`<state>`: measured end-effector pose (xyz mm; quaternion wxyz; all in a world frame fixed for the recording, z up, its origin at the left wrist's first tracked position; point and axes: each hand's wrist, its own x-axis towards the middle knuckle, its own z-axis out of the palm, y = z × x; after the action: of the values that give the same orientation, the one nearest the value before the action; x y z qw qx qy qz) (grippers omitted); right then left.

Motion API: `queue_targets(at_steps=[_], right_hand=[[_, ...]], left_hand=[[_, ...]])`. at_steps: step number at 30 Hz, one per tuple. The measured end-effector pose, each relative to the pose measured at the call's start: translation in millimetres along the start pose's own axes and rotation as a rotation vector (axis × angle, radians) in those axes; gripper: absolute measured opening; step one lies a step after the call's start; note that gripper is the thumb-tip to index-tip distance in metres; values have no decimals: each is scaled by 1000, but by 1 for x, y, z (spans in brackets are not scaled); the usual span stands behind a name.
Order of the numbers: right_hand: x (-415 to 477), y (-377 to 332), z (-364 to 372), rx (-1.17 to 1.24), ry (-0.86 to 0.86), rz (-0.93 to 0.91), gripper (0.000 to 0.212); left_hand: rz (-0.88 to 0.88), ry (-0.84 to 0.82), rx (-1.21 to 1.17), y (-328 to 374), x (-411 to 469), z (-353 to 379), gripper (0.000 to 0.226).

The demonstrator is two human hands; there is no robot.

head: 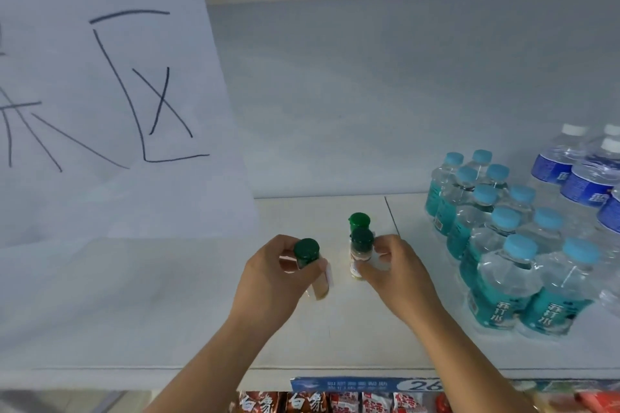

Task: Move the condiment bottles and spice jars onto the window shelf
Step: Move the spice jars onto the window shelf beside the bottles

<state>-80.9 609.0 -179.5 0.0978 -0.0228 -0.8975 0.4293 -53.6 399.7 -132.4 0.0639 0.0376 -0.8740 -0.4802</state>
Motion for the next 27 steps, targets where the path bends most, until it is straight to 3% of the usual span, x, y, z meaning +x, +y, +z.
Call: queue_targets(at_steps=[13,18,27], right_hand=[[-4,-6,36,45,173,-82,26],[-20,-32,37,87,100,-149,33],[-53,-116,78,149,-193,-275,39]], left_hand=[[-31,36,24,-30,-24,-47,17],[-25,56,24,-32,-30,-64,17],[-48,207,-9,-57,-58,-134,13]])
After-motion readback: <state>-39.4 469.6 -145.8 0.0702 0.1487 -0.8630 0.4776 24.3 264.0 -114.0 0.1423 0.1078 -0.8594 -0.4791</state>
